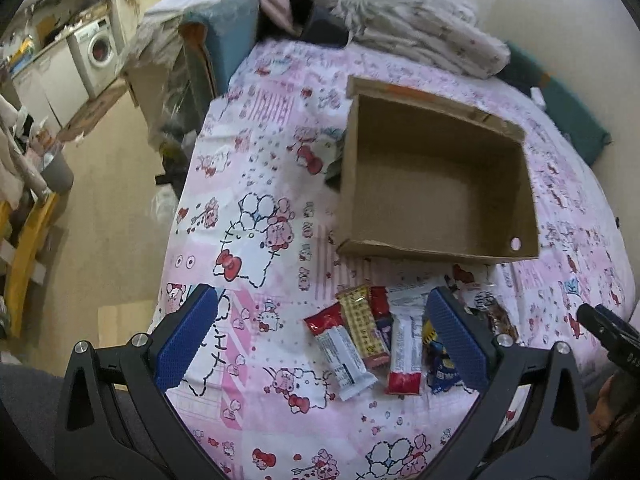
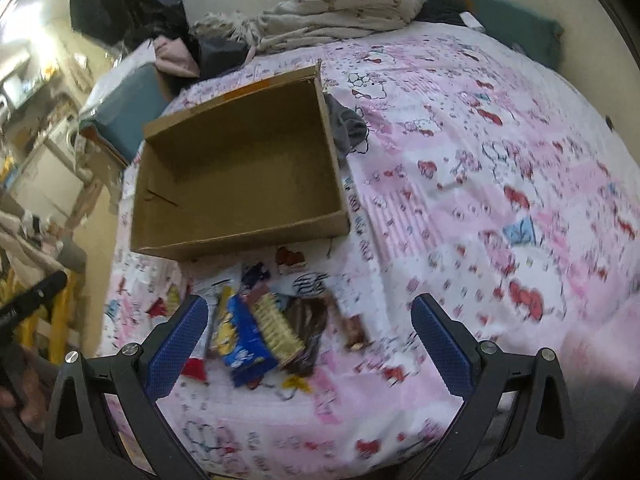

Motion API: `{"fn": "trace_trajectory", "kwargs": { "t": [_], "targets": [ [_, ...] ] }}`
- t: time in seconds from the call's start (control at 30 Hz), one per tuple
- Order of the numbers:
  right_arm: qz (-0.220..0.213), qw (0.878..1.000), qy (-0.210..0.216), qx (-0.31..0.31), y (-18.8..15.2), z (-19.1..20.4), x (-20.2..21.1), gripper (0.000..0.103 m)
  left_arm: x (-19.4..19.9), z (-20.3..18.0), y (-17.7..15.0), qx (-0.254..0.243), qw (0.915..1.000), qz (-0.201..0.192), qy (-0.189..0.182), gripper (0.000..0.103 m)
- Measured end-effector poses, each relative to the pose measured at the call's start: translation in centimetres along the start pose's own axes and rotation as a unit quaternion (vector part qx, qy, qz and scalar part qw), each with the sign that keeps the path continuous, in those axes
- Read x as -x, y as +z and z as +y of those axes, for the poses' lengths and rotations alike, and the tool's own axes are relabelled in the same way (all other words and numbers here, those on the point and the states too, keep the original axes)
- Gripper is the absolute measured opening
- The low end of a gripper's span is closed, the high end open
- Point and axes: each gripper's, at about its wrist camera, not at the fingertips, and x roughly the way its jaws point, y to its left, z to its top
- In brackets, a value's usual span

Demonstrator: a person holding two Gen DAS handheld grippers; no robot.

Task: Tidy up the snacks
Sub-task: 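Grasp a red-and-white snack bar with the left tool while the right tool grasps a white-and-brown bar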

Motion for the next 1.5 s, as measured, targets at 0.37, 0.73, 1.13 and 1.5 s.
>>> {"fn": "trace_trajectory", "kwargs": {
  "t": [0.37, 0.73, 1.13, 1.5],
  "targets": [
    [0.071, 0.99, 0.01, -0.118, 1.5, -5.6, -5.1, 0.103, -10.6, 2.4, -2.8, 0.088, 0.9762, 0.198, 0.01, 0.074],
    [0.096, 0.988, -0.002, -0.117, 0.8, -5.7, -6.4, 0.103, -15.3, -0.4, -6.0, 0.08, 0.964, 0.253, 0.017, 0.067],
    [0.245, 0.966, -0.005, -0.085, -2.2, -4.2, -13.7, 0.06, -14.7, -1.2, -7.9, 0.051, 0.9627, 0.265, 0.019, 0.027],
    [0.209, 0.977, 0.0, -0.038, -2.1, -3.3, -11.6, 0.017, -10.9, -1.4, -5.1, 0.032, 0.9735, 0.224, 0.029, 0.027]
  ]
}}
